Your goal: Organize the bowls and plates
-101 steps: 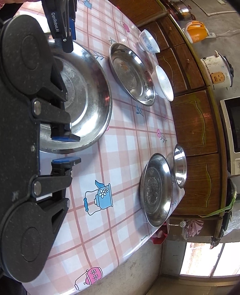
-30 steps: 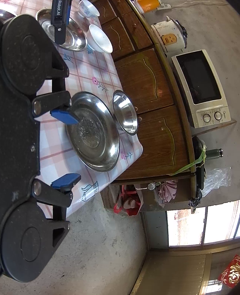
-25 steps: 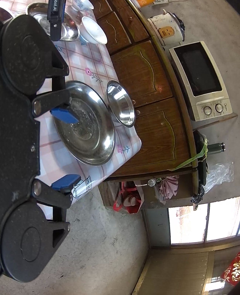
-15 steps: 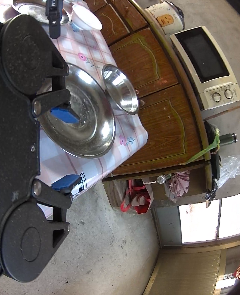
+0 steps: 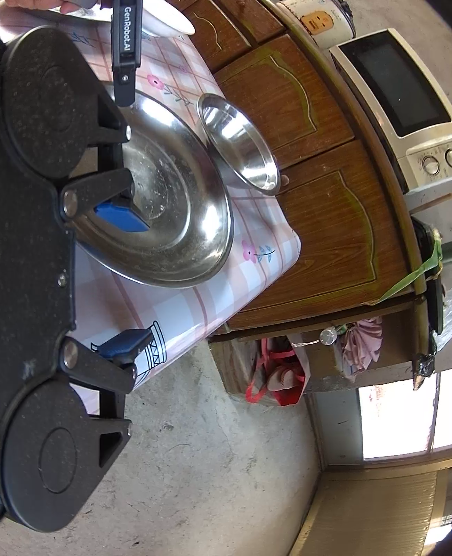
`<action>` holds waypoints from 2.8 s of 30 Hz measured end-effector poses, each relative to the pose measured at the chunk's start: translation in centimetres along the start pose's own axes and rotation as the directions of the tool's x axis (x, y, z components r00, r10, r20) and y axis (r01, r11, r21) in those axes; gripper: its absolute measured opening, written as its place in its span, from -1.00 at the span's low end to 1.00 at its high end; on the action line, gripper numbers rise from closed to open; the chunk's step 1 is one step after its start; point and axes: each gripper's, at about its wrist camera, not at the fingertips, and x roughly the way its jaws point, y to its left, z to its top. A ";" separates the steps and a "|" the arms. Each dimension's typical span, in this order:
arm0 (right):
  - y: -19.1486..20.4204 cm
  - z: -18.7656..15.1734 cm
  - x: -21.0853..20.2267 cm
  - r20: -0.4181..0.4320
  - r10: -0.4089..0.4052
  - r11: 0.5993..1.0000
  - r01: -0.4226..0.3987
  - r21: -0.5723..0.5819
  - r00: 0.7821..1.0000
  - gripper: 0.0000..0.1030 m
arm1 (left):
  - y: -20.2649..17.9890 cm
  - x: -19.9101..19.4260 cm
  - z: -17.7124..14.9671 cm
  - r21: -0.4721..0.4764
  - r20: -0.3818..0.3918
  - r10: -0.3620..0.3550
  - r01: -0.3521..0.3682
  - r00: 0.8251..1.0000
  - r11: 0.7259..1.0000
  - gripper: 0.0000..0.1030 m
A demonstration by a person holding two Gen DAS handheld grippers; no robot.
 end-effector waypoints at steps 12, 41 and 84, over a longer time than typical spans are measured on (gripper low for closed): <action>0.7 -0.7 0.5 -0.022 0.044 0.999 -0.044 -0.004 0.999 -0.57 | -1.7 1.0 0.3 0.090 0.007 -0.024 0.023 1.000 0.996 -0.50; 4.8 -6.1 -15.7 0.085 0.014 0.999 -0.011 -0.041 0.996 -0.57 | -0.7 -13.6 -8.0 0.135 0.135 -0.027 0.009 0.991 0.991 -0.54; 4.8 -7.0 -24.3 0.189 0.018 0.998 -0.007 -0.058 0.982 -0.58 | -1.8 -20.7 -11.6 0.148 0.219 -0.051 0.018 0.974 0.989 -0.52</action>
